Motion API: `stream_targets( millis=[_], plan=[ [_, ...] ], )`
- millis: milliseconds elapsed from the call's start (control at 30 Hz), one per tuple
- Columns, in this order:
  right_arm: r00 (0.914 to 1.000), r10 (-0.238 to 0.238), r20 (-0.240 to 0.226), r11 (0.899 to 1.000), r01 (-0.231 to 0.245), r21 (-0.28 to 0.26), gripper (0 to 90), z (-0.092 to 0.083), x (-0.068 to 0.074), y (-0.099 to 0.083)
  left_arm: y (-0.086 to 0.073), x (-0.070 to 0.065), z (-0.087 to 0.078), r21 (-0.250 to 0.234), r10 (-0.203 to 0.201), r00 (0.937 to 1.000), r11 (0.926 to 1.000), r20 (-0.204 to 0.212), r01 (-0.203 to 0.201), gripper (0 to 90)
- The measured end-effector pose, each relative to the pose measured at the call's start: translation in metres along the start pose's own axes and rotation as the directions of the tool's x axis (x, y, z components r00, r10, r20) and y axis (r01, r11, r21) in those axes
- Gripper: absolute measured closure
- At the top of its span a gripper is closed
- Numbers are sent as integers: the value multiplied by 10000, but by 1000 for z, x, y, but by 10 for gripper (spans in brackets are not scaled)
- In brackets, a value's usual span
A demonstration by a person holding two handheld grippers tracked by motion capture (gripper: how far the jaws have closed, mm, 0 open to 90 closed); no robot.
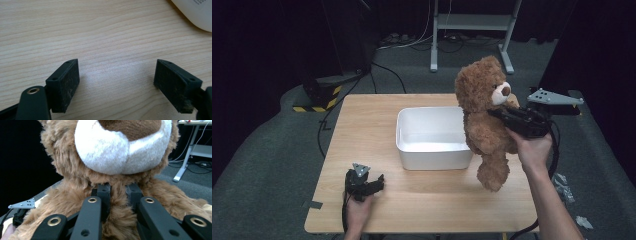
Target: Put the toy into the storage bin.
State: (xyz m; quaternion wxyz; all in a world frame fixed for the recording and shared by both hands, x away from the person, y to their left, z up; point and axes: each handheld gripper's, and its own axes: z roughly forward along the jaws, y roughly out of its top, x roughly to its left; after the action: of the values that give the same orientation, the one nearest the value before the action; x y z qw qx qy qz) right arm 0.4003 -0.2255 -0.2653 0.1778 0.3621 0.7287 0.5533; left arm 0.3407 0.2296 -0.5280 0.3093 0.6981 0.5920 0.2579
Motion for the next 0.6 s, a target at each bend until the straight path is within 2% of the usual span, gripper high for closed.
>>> stream_targets(
  millis=[600],
  plan=[
    [9994, -56, -349, 10000, 57, 28, 786, 19, 8, 10, 0, 0, 0, -3, -1, 10000, 10000, 4, 1, 204]
  ],
)
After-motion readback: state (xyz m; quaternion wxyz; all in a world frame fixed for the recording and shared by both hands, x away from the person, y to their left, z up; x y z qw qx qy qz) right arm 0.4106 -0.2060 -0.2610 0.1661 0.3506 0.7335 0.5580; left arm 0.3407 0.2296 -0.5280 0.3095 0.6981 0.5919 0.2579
